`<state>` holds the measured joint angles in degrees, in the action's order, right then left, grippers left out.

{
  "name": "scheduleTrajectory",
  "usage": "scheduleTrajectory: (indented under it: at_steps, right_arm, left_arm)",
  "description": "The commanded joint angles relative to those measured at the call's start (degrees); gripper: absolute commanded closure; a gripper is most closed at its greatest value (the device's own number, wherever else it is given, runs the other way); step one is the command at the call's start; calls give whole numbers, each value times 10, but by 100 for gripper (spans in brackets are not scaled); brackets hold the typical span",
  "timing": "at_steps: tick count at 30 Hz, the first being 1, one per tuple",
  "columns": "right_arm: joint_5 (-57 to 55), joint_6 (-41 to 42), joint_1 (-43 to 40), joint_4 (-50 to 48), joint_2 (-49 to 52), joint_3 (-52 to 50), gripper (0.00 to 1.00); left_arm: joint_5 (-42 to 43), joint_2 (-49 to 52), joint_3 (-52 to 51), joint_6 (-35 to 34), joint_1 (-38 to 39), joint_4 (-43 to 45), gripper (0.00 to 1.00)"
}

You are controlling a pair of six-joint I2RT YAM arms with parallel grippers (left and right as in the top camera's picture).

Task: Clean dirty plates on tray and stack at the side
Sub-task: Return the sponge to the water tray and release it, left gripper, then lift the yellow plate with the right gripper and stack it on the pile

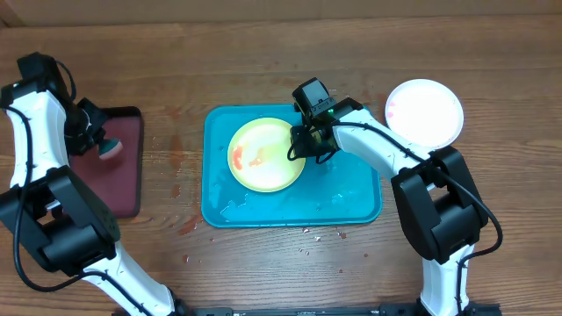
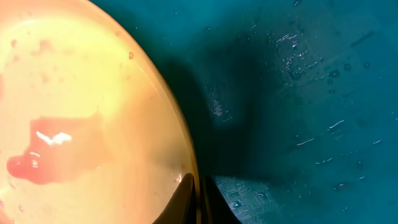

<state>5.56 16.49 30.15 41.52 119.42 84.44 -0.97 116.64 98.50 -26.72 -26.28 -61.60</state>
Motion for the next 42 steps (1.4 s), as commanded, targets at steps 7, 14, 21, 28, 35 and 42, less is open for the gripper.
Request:
scheduleTrajectory:
  at_steps: [7,14,21,28,35,42]
  right_arm:
    - [-10,-9,1,7,-35,16,96]
    - [-42,-38,2,9,-88,16,96]
    - [-199,-136,41,10,-142,16,96]
    - [-569,-334,149,-25,-145,16,96]
    - [-811,-632,232,-274,-145,16,96]
    - [-850,-745,260,-472,-145,15,96]
  left_arm:
    - [-26,2,-89,9,-5,57,74]
    - [27,2,-16,11,-5,17,64]
    - [90,-3,95,10,-5,-31,52]
    - [89,-3,95,10,-4,-29,0]
    - [89,-3,95,10,-4,-29,0]
    - [89,-3,95,10,-4,-29,0]
